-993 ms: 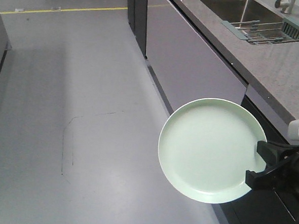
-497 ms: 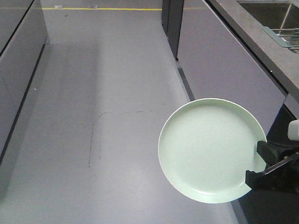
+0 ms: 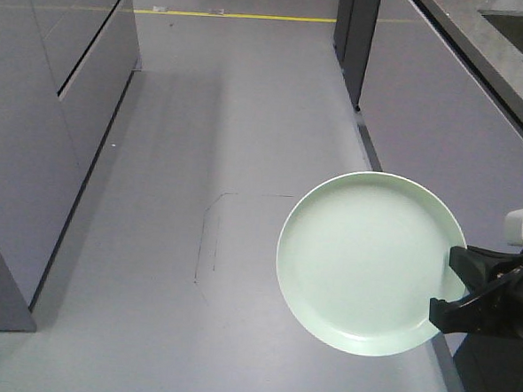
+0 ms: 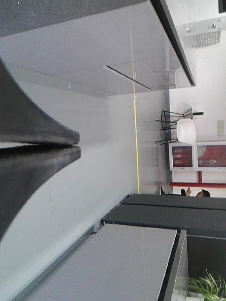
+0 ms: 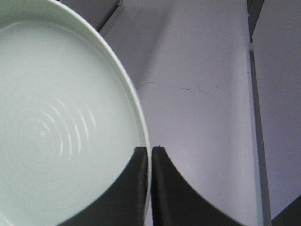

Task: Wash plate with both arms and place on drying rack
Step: 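Drive the base away from the counter holding the plate in the right gripper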

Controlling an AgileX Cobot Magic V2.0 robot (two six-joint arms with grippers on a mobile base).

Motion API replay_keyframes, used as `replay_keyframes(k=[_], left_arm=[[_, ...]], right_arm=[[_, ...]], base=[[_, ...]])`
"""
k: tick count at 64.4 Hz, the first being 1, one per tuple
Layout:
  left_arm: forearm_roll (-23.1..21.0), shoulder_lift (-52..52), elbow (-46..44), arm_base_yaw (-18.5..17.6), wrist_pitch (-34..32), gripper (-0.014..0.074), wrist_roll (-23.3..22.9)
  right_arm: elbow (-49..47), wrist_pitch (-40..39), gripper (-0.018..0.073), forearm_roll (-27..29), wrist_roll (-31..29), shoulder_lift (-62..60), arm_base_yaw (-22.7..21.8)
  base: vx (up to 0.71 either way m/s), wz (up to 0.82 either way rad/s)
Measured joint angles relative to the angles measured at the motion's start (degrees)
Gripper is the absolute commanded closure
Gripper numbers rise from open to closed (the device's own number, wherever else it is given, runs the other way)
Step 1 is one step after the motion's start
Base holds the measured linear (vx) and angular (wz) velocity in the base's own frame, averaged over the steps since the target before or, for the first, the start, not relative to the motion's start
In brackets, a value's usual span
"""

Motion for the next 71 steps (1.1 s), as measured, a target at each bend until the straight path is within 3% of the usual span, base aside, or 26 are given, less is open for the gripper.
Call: replay_keyframes(k=[71], left_arm=[[0.0, 0.0, 0.0, 0.0, 0.0, 0.0602, 0.0]], right_arm=[[0.0, 0.0, 0.0567, 0.0, 0.0, 0.0, 0.0]], base=[[0.0, 0.03]])
